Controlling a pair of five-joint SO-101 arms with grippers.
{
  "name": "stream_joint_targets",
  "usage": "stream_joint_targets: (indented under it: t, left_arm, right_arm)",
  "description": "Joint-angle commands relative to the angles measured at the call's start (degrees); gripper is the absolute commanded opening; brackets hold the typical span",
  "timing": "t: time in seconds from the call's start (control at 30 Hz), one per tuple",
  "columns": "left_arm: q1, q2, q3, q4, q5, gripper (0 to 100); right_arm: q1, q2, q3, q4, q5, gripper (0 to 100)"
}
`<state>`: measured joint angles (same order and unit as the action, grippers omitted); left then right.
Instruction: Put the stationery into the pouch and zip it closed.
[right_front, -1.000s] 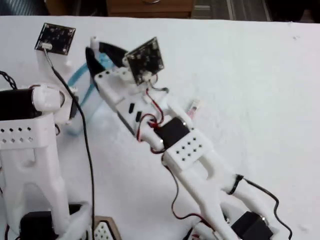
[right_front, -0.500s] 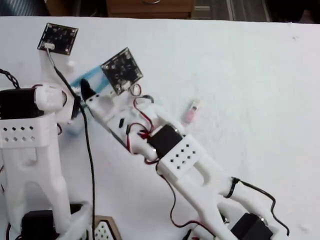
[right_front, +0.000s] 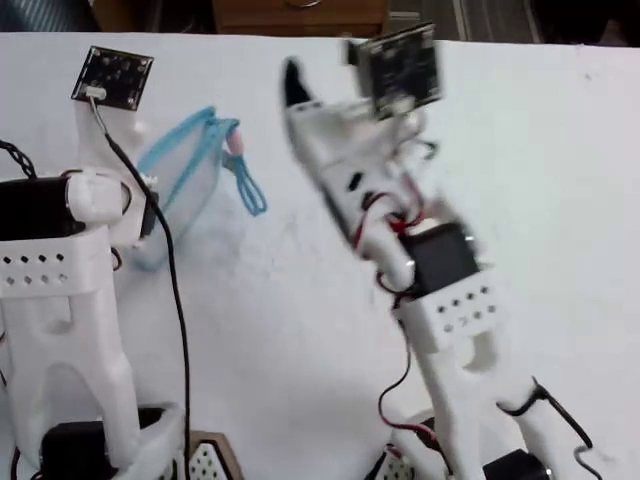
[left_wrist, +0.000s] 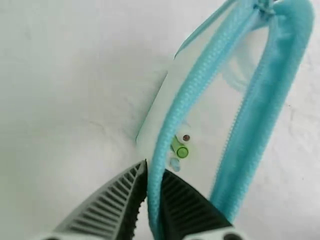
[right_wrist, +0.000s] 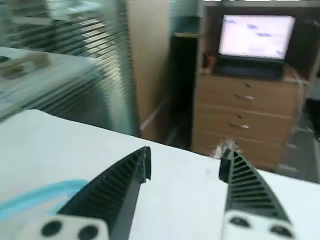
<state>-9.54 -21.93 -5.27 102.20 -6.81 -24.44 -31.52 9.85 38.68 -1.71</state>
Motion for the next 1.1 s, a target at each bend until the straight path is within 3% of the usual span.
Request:
stream_joint_targets:
  t: [0.0,0.17,0.37,0.47,0.83,1.07]
  left_arm:
    - [-0.3,-0.2,-0.7,0.1,0.3,2]
    - [-0.1,-0.2,-0.7,0.1,0.3,2]
    - [-0.1,-0.2,-0.7,0.1,0.3,2]
    - [-0.1,-0.2,-0.7,0.1,0.3,2]
    - [-0.3,-0.2,-0.7,0.1,0.3,2]
    - [-0.3,-0.2,-0.7,0.1,0.3,2]
  right_arm:
    - [6.1,-0.8,-3.4,5.2,0.0,21.9]
    - [12.9,8.5,-6.6,18.3,0.0,21.9]
    - [13.5,25.0,-16.7,38.6,-0.4,21.9]
    - [13.8,33.8,-22.1,45.8,-4.7,21.9]
    - [16.3,65.0,-42.5,59.6,-22.2,21.7]
    - [16.3,76.4,-56.5,60.4,-25.3,21.6]
